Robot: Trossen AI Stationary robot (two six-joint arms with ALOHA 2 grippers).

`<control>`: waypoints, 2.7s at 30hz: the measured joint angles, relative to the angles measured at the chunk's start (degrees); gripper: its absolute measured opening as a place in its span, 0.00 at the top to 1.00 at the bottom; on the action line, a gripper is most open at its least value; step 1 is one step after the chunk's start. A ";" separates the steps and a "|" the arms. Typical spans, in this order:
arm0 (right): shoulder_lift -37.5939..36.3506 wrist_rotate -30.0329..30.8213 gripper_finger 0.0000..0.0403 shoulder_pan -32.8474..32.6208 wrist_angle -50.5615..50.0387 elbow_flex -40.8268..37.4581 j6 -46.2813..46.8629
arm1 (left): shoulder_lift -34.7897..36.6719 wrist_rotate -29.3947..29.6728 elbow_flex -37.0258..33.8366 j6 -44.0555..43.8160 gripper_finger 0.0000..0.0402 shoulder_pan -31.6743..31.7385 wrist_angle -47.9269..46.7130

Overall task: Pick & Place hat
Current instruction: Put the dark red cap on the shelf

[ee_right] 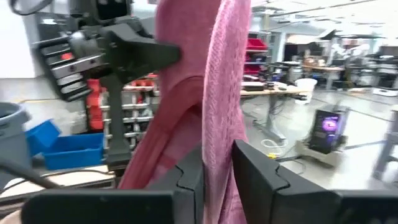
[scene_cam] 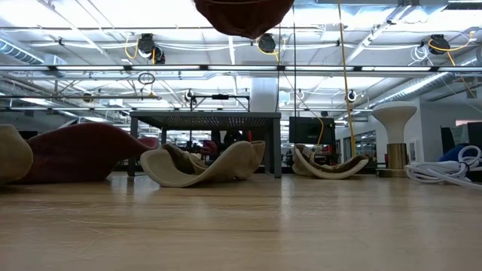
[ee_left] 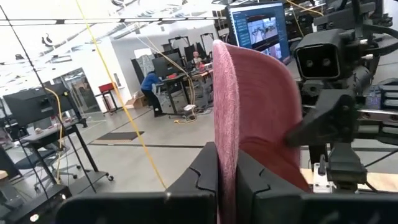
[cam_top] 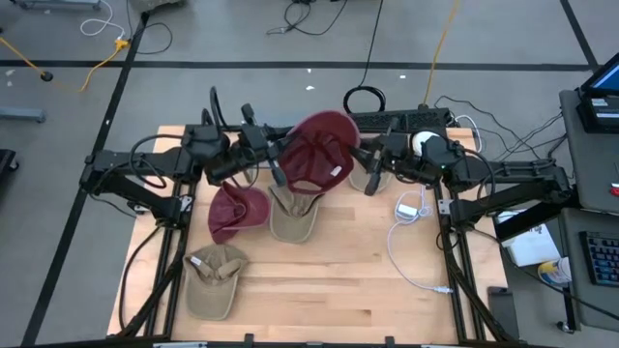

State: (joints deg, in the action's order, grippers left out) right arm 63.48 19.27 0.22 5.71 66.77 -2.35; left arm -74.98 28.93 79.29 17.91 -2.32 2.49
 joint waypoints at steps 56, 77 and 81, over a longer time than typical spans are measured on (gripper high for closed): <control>-0.16 -7.60 0.78 -6.33 -16.82 -0.01 13.66 | 4.95 -40.53 -0.01 8.98 0.98 0.06 21.91; 1.48 -25.91 0.78 -5.92 1.86 0.02 13.21 | -4.52 -46.80 0.00 8.57 0.98 1.28 31.50; 1.57 -30.24 0.78 -5.92 5.67 -0.03 15.09 | -5.32 -46.66 0.00 8.70 0.98 1.28 31.43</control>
State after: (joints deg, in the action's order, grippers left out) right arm 65.05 -10.97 -5.69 11.38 66.74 12.74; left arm -80.30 -17.73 79.29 26.61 -1.04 33.92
